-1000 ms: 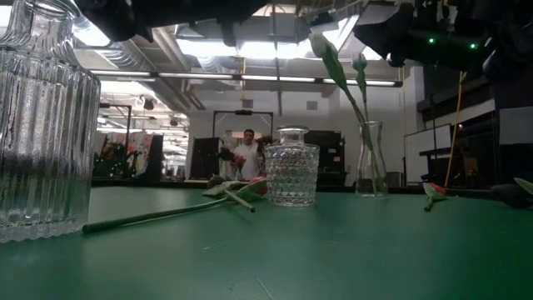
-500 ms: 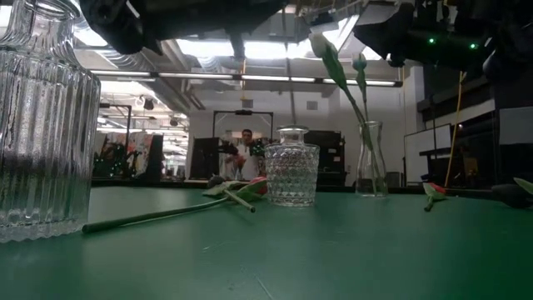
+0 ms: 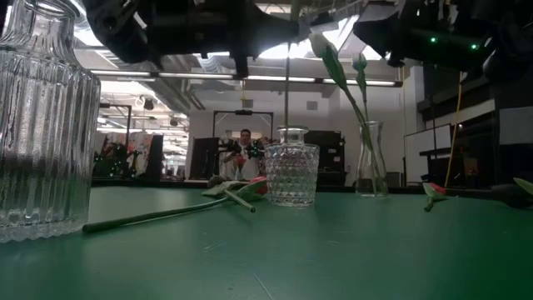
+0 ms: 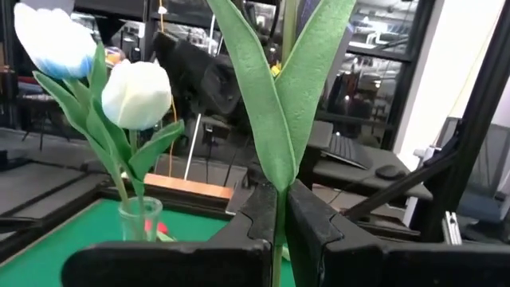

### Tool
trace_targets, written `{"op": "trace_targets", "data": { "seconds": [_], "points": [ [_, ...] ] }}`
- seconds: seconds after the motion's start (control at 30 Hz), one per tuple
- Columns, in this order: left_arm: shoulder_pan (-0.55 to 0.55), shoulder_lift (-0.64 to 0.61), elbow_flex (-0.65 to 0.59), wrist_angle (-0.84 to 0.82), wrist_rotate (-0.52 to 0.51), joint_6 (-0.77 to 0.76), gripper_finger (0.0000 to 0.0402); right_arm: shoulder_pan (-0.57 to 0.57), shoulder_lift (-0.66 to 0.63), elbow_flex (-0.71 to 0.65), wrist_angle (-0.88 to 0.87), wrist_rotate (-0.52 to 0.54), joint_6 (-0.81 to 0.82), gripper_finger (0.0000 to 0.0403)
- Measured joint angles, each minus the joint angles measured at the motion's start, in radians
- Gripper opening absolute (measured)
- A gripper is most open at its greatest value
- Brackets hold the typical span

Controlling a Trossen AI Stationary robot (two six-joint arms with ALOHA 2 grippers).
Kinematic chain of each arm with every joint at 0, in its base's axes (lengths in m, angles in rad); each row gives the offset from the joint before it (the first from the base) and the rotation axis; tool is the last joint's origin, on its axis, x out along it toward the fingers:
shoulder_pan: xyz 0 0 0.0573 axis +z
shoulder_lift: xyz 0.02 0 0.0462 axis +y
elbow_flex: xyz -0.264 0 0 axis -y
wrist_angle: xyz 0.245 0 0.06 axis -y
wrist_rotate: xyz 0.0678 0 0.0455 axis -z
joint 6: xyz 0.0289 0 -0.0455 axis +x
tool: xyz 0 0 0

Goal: Sort flowers into vase by color
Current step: Put the top left red tulip into the middle transparent flower vase

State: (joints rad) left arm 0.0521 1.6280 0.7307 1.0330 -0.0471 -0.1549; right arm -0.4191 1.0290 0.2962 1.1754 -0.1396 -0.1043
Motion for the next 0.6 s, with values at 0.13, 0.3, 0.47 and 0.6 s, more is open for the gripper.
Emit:
{"op": "trace_targets", "data": {
  "seconds": [0.13, 0.3, 0.47, 0.6],
  "points": [
    [0.001, 0.022, 0.0, 0.006, 0.0, -0.018, 0.001, 0.0, 0.0, 0.0, 0.0, -0.045, 0.001, 0.0113],
    [0.001, 0.035, 0.0, 0.0, -0.002, -0.021, 0.0016, 0.0, 0.0, 0.0, 0.0, -0.072, 0.003, 0.0113],
    [0.002, 0.036, -0.003, -0.032, -0.002, -0.019, 0.0037, 0.0, 0.0, 0.0, 0.001, -0.072, 0.003, 0.0113],
    [0.014, 0.036, -0.003, -0.034, -0.002, -0.02, 0.0058, 0.0, 0.0, 0.0, 0.001, -0.072, 0.003, 0.0113]
  ]
}}
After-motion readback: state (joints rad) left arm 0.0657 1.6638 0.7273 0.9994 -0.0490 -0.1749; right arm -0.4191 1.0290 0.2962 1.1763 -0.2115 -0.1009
